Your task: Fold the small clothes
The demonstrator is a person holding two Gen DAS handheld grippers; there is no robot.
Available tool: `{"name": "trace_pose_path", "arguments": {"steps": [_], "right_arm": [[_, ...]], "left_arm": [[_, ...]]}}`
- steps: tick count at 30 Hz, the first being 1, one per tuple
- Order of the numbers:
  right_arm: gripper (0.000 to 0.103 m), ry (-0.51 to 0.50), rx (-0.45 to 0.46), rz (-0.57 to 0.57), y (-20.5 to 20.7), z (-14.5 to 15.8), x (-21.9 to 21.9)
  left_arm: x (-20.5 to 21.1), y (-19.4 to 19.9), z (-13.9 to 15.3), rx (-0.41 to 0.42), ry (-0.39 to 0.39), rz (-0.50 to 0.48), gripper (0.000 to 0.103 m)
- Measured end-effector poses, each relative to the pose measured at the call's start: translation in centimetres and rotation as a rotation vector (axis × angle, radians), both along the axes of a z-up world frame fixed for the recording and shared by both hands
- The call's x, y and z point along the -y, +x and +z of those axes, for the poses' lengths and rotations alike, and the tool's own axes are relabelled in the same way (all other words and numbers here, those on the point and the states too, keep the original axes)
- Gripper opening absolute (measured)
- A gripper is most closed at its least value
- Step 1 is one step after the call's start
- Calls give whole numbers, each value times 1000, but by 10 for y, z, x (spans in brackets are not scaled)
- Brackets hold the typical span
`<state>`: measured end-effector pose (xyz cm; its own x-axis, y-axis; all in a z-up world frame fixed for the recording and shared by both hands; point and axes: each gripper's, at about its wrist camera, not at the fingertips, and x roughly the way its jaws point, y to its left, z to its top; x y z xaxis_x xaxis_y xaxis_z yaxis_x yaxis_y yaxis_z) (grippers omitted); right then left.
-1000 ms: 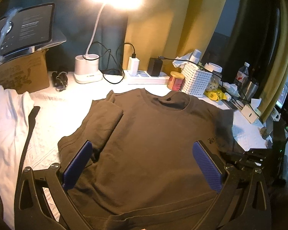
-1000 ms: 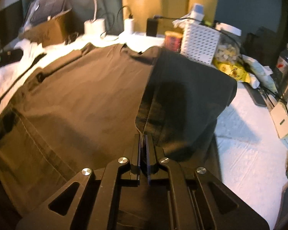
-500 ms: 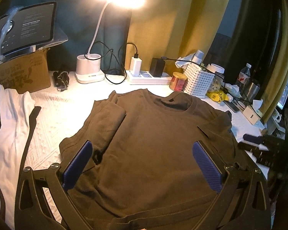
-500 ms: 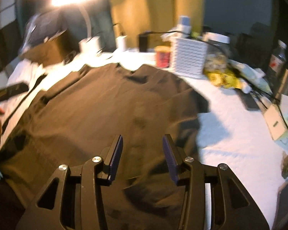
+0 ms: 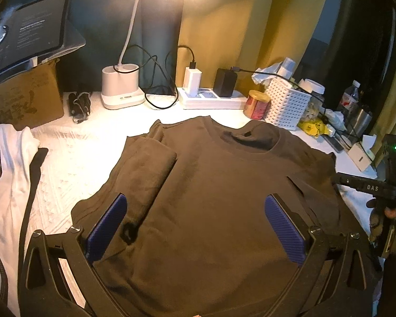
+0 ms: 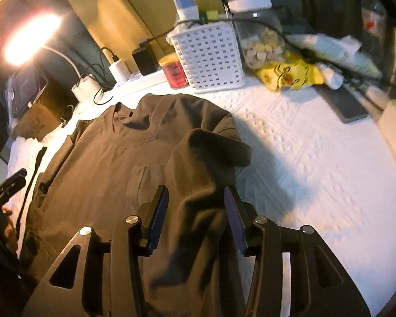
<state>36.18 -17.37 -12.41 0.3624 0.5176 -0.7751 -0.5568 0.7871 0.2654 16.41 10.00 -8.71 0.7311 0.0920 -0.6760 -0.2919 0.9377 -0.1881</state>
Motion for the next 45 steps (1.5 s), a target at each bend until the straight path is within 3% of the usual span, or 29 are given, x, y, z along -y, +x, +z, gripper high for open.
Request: {"name": "trace_pose_path", "arguments": {"steps": [8, 9, 10, 11, 18, 25, 27, 29, 30, 31, 38, 45], "right_arm": [[50, 78, -89, -2, 51, -18, -6], [45, 79, -78, 8, 53, -17, -7], [17, 68, -52, 12, 56, -15, -8], [10, 59, -44, 14, 60, -14, -8], [10, 3, 59, -74, 92, 4, 25], [10, -108, 124, -100, 97, -6, 31], [11, -120, 96, -99, 96, -9, 30], [27, -142, 108, -98, 91, -8, 29], [46, -146, 111, -97, 87, -6, 30], [57, -151, 126, -96, 82, -3, 31], [57, -196, 189, -75, 31, 20, 37], [57, -151, 160, 52, -32, 24, 18]], "left_arm": [[-9, 16, -10, -42, 7, 17, 102], [-9, 17, -11, -46, 8, 18, 102], [-10, 19, -13, -53, 9, 19, 102], [-10, 20, -14, -58, 9, 19, 102], [-9, 30, -18, -81, 25, 14, 102], [-3, 35, -19, -101, 38, 3, 102], [0, 35, -17, -102, 41, 1, 102], [2, 34, -14, -98, 46, 0, 102], [3, 34, -13, -97, 47, 0, 102], [3, 33, -12, -96, 48, 0, 102], [4, 24, -5, -70, 39, -4, 102], [4, 7, -1, -52, 32, -19, 102]]}}
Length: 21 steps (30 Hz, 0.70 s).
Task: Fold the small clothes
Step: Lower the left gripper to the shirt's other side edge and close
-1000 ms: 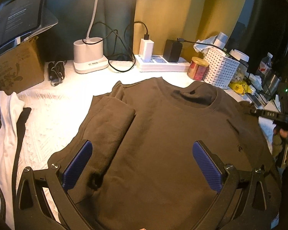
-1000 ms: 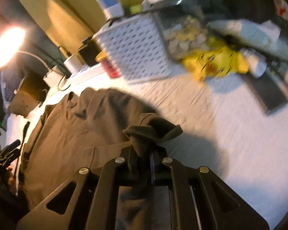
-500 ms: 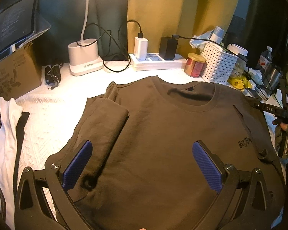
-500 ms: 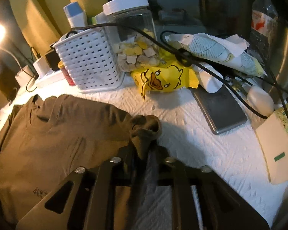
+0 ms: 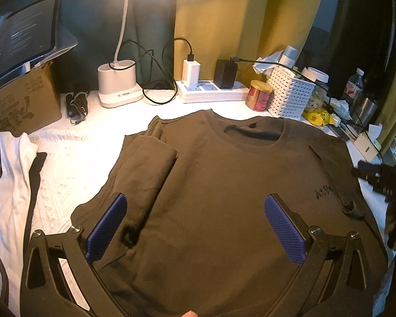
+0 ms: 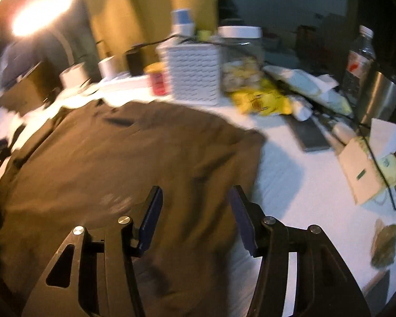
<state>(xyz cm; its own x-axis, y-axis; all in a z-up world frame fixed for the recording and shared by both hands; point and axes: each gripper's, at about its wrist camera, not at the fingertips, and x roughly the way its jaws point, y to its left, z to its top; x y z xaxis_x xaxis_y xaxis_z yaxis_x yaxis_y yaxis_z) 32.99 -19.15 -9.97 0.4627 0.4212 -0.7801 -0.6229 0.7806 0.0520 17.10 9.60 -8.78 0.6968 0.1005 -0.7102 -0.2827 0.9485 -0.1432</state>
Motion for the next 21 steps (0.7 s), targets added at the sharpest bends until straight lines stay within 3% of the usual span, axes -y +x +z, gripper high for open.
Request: {"name": "trace_pose_path", "arguments": {"steps": [10, 21], "right_arm": [[57, 13, -173, 38, -48, -29, -22], [57, 25, -115, -4, -75, -13, -22]], "left_arm": [[-6, -33, 2, 28, 3, 2, 102], [-54, -54, -17, 10, -26, 8, 102]]}}
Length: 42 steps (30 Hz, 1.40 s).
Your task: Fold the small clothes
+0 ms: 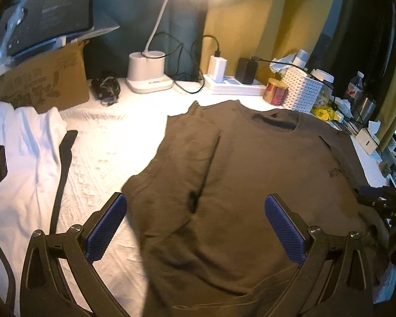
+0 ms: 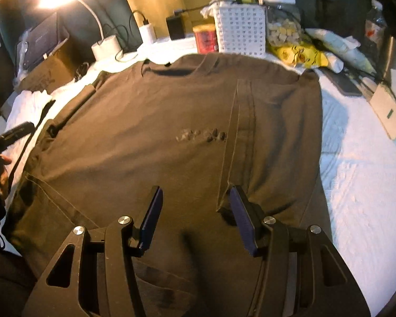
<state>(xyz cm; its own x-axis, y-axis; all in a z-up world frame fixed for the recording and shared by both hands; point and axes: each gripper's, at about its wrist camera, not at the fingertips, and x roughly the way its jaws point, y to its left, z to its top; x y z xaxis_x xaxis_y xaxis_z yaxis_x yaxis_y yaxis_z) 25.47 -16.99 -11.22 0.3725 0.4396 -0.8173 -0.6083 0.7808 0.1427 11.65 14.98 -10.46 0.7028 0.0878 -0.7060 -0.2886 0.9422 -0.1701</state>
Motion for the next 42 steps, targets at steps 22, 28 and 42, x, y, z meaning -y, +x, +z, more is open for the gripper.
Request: {"name": "trace_pose_path", "arguments": {"steps": [22, 28, 42], "right_arm": [[57, 2, 45, -46, 3, 17, -15], [57, 22, 46, -60, 0, 18, -2], [57, 74, 56, -116, -1, 20, 39]], "left_arm": [[-53, 14, -35, -101, -72, -140, 46], [-37, 16, -31, -98, -43, -170, 13], [31, 30, -10, -55, 10, -330, 9]]}}
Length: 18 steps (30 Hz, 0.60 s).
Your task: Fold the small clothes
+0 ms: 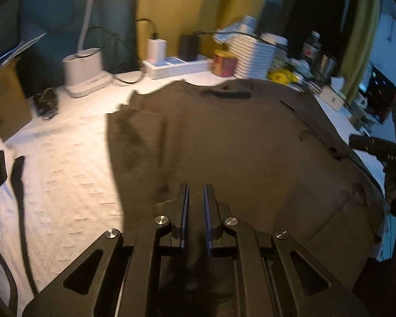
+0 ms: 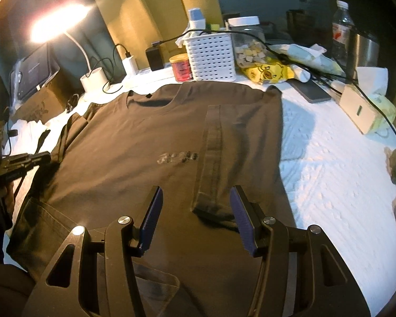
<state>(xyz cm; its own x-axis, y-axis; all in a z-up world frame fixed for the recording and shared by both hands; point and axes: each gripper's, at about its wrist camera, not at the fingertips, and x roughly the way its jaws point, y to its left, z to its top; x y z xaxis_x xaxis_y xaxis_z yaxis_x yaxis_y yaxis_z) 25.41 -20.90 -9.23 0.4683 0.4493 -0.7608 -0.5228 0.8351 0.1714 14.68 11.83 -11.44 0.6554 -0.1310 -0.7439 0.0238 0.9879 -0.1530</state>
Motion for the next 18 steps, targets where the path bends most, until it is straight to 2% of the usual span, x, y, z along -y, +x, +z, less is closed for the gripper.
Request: {"name": "trace_pose_path", "arguments": {"steps": [4, 8, 10, 12, 13, 14, 18], "right_arm": [[57, 11, -2, -19, 1, -2, 13], [57, 22, 0, -37, 1, -2, 25], [57, 27, 2, -42, 3, -2, 29], [57, 35, 2, -46, 4, -3, 32], [57, 39, 1, -46, 5, -4, 32], [57, 45, 0, -46, 6, -4, 32], [57, 62, -5, -41, 9, -7, 31]], "left_arm": [[20, 6, -9, -40, 20, -39, 9], [16, 8, 1, -41, 83, 45, 11], [9, 11, 6, -40, 123, 92, 26], [-3, 14, 10, -26, 116, 129, 78], [-10, 16, 14, -11, 105, 155, 84], [-17, 18, 17, 1, 93, 180, 86], [-29, 33, 15, -8, 97, 185, 86]]}}
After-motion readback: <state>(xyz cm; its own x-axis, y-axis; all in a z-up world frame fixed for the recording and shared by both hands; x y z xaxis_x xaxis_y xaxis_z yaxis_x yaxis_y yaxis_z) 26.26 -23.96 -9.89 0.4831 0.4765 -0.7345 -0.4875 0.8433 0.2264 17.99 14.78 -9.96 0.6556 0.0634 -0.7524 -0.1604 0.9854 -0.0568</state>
